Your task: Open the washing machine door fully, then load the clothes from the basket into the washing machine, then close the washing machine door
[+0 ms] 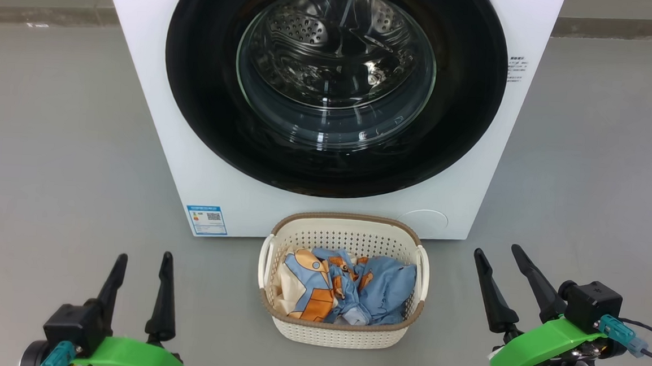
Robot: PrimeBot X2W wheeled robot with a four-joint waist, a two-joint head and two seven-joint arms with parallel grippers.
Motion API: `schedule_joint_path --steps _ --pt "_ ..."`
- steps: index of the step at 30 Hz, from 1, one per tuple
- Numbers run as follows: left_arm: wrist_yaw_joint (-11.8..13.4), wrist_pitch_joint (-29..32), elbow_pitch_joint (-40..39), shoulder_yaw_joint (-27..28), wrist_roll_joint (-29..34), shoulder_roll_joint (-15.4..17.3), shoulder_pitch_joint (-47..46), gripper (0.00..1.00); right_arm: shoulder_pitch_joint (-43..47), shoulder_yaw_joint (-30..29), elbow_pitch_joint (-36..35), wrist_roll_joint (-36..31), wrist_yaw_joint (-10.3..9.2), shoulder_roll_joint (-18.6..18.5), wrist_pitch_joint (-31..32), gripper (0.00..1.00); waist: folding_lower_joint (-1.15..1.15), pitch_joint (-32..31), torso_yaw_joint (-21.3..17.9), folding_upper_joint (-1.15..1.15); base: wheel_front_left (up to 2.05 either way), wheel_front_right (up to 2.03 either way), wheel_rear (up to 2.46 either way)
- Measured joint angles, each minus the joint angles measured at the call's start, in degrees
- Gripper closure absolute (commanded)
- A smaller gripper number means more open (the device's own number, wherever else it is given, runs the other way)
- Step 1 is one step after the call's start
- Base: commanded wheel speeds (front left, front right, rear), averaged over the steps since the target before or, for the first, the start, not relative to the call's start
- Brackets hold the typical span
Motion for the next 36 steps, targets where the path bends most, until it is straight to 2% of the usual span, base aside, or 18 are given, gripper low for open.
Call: schedule_joint_path --steps 23,36 --pt "-0.49 -0.01 0.13 0.24 0.68 0.01 -0.27 0.00 -0.94 0.45 0.41 0.01 0.00 -0.20 0.00 0.00 0.00 -0.39 0.03 0.00 0.02 0.02 -0.04" --pt "-0.48 -0.07 0.20 0.54 0.94 0.03 -0.27 0.00 -1.12 0.81 0.54 0.02 0.00 -0.19 0.00 0.00 0.00 -0.43 -0.23 0.00 0.80 0.80 -1.60"
